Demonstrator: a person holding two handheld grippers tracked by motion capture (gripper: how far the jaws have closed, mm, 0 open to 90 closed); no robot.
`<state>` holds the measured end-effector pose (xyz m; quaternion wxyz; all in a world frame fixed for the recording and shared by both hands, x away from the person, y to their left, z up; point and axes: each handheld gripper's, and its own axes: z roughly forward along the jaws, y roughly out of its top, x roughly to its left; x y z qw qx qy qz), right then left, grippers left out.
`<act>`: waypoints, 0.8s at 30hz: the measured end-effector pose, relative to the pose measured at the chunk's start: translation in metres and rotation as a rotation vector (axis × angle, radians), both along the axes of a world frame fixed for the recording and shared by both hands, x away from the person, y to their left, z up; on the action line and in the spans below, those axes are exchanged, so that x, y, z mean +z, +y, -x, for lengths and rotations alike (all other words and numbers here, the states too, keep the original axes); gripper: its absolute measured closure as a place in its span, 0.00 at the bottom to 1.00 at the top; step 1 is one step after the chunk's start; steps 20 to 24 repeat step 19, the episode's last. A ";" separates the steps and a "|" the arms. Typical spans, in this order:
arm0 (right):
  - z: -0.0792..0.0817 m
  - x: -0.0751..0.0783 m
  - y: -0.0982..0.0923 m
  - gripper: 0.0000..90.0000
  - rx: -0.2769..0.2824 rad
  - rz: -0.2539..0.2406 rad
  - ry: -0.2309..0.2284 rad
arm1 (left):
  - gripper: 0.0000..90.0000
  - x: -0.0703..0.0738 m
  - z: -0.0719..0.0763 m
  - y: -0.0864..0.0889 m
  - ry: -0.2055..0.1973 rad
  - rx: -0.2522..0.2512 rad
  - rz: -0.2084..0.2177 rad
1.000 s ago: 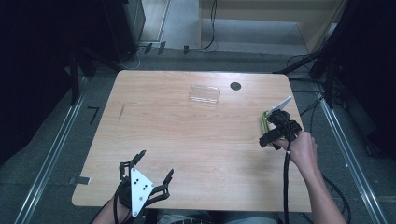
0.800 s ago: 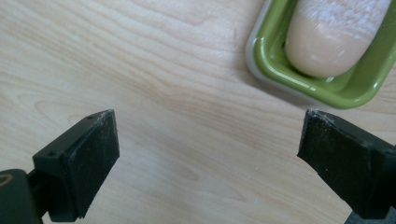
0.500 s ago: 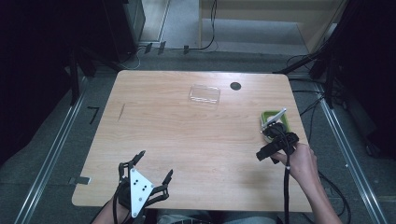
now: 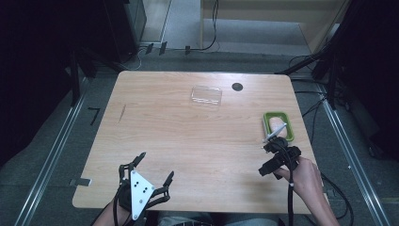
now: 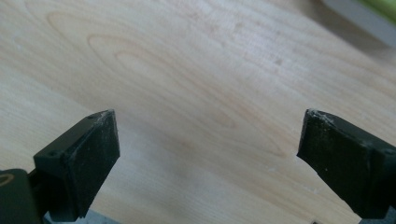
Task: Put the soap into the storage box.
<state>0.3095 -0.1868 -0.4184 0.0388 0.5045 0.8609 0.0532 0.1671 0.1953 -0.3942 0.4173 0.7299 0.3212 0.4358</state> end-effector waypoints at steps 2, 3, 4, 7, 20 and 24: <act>0.004 -0.003 -0.001 0.07 -0.005 0.004 0.006 | 0.11 0.000 0.000 0.000 0.000 0.000 0.000; 0.006 -0.005 -0.001 0.07 -0.002 0.005 0.010 | 0.11 0.000 0.000 0.000 0.000 0.001 0.000; 0.008 -0.007 -0.002 0.07 0.004 0.009 0.015 | 0.11 0.000 0.000 0.000 0.001 0.001 -0.001; 0.015 -0.013 -0.003 0.07 -0.004 0.015 0.029 | 0.11 0.000 0.000 0.000 0.001 0.002 0.000; 0.037 -0.035 -0.012 0.07 0.014 0.024 0.062 | 0.11 0.000 0.000 0.000 -0.001 0.001 -0.001; 0.037 -0.035 -0.012 0.07 0.014 0.024 0.062 | 0.11 0.000 0.000 0.000 -0.001 0.001 -0.001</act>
